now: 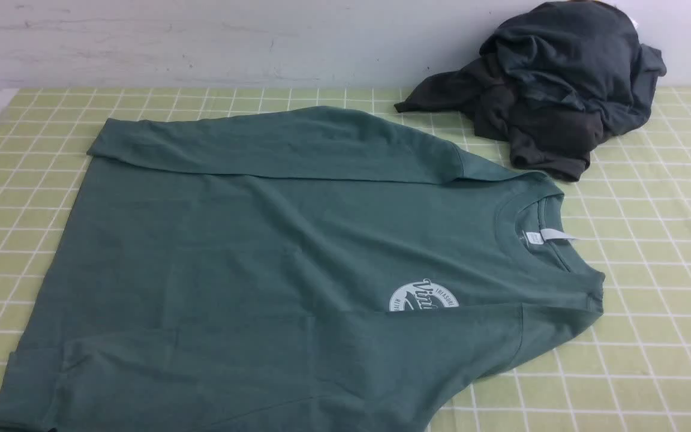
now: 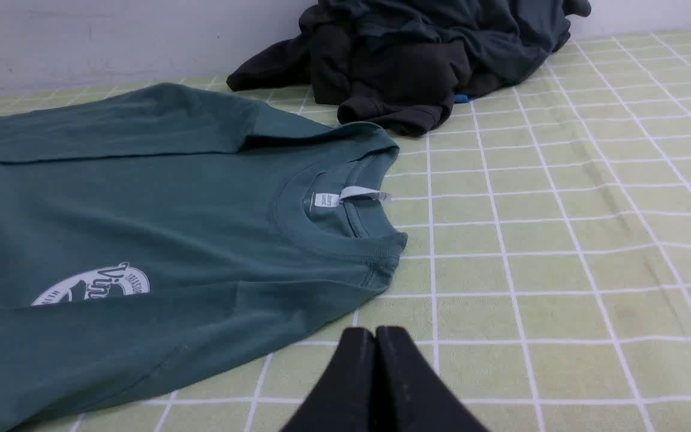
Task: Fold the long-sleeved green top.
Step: Use the left arm to clamp the cuff closest to it
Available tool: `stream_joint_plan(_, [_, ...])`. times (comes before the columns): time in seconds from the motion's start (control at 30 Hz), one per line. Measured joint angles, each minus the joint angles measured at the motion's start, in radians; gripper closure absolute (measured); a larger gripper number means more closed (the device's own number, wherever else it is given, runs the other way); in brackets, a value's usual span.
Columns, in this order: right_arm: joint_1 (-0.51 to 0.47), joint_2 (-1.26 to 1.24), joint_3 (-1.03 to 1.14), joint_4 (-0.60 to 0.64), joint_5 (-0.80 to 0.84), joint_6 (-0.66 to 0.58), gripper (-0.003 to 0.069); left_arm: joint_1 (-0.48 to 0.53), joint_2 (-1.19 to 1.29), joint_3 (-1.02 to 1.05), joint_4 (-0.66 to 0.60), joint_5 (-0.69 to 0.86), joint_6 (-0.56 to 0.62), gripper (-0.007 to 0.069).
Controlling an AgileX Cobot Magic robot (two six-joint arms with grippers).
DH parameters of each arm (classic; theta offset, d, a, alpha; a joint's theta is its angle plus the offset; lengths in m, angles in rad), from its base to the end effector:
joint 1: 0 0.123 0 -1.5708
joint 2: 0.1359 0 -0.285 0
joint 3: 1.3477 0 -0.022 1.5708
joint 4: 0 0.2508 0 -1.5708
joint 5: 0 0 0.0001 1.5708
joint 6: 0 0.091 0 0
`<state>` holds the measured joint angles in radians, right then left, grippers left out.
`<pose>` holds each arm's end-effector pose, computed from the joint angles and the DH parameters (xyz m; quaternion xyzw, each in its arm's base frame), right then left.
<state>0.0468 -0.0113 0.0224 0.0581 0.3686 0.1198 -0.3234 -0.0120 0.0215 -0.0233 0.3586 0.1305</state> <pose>0.0526 0.0044 0.1731 0.0448 0.8012 0.0741 0.5921 0.0499 -0.0175 0.1743 0.1737 0.7800 -0.0677 0.5974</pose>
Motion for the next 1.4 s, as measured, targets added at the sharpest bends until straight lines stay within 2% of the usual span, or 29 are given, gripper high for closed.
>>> stream_joint_plan(0.87, [0.000,0.000,0.000,0.000,0.000,0.000,0.0673,0.000,0.000,0.000,0.001,0.000,0.002,0.0598])
stream_joint_plan(1.17, [0.000,0.000,0.000,0.000,-0.003,0.000,0.0673,0.000,0.000,0.002,0.051,-0.006,0.004,0.0598])
stream_joint_plan(1.3, [0.000,0.000,0.003,0.000,-0.046,0.000,0.0673,0.000,0.000,0.008,0.056,-0.042,0.004,0.0598])
stream_joint_plan(1.37, [0.000,0.000,0.004,0.000,-0.120,0.001,0.0673,0.000,0.000,0.009,0.057,-0.099,0.004,0.0598])
stream_joint_plan(1.4, [0.000,0.000,0.004,0.000,-0.205,0.005,0.0673,0.000,0.000,0.009,0.057,-0.196,0.004,0.0598])
